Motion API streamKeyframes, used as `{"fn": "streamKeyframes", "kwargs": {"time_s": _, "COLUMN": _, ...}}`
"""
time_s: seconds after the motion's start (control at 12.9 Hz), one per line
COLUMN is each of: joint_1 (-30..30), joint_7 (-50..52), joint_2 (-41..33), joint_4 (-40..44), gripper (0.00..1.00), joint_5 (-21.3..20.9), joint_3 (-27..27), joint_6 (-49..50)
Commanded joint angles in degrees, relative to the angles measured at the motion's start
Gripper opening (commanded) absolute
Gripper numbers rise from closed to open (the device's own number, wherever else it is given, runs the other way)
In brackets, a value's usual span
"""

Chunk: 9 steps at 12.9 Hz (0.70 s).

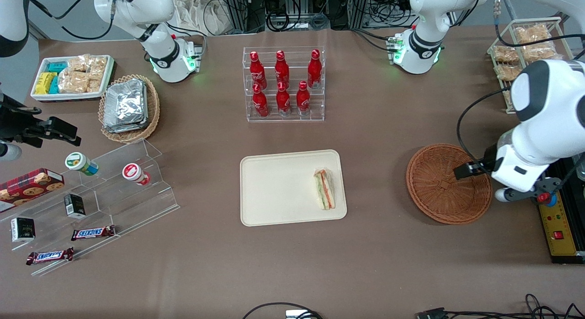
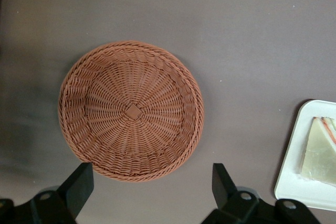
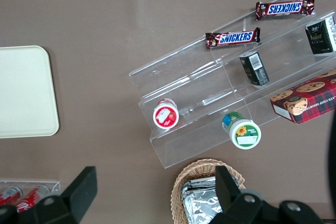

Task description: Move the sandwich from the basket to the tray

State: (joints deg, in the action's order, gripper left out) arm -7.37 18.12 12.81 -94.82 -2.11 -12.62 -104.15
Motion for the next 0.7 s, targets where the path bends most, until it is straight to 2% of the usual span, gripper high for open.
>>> {"fn": "streamKeyframes", "kwargs": {"time_s": 0.0, "joint_1": -0.2, "joint_7": -3.0, "joint_2": -0.8, "joint_4": -0.2, "gripper": 1.0, "joint_5": 1.2, "joint_3": 0.0, "joint_6": -1.4}}
{"fn": "streamKeyframes", "kwargs": {"time_s": 0.16, "joint_1": 0.8, "joint_7": -3.0, "joint_2": -2.4, "joint_4": -1.4, "gripper": 1.0, "joint_5": 1.6, "joint_3": 2.0, "joint_6": -1.8}}
{"fn": "streamKeyframes", "kwargs": {"time_s": 0.39, "joint_1": 8.2, "joint_7": -2.9, "joint_2": -4.6, "joint_4": -2.6, "gripper": 1.0, "joint_5": 1.6, "joint_3": 7.9, "joint_6": -1.9}}
{"fn": "streamKeyframes", "kwargs": {"time_s": 0.62, "joint_1": 8.6, "joint_7": -2.5, "joint_2": -6.1, "joint_4": -2.1, "gripper": 1.0, "joint_5": 1.6, "joint_3": 8.1, "joint_6": -0.7}}
